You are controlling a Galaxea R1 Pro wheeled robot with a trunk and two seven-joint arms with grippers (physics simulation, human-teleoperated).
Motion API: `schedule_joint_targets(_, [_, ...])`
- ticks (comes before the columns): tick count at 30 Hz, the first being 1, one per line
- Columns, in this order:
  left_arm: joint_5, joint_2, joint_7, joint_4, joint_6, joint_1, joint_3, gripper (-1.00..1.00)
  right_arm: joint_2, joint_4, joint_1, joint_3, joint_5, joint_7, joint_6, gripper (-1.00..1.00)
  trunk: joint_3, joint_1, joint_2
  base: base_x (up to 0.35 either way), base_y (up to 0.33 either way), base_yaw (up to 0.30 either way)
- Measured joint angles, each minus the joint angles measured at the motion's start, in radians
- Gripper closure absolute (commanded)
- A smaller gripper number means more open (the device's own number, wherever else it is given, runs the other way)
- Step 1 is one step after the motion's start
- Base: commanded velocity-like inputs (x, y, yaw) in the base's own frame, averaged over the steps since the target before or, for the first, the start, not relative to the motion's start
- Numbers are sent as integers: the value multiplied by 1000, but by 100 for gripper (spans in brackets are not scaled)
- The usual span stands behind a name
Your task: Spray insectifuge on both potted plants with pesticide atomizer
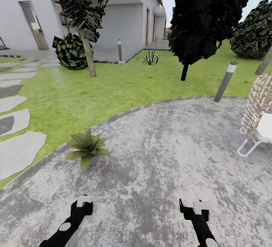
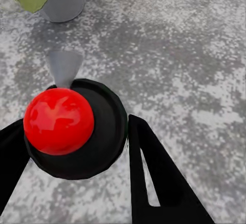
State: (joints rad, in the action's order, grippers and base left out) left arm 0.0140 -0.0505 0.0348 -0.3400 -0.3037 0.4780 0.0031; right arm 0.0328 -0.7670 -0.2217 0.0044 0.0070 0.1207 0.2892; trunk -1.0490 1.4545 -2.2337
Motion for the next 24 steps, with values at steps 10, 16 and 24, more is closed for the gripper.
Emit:
schedule_joint_targets(10, [0, 0, 0, 0, 0, 0, 0, 100, 1, 2, 1, 0, 0, -1, -1, -100, 0, 0, 0, 149, 293, 0])
schedule_joint_targets(16, [0, 0, 0, -1, 0, 0, 1, 100, 1, 2, 0, 0, 0, -1, 0, -100, 1, 0, 0, 17, 299, -28])
schedule_joint_targets(24, [0, 0, 0, -1, 0, 0, 0, 100, 1, 3, 0, 0, 0, -1, 0, -100, 9, 0, 0, -184, 263, -135])
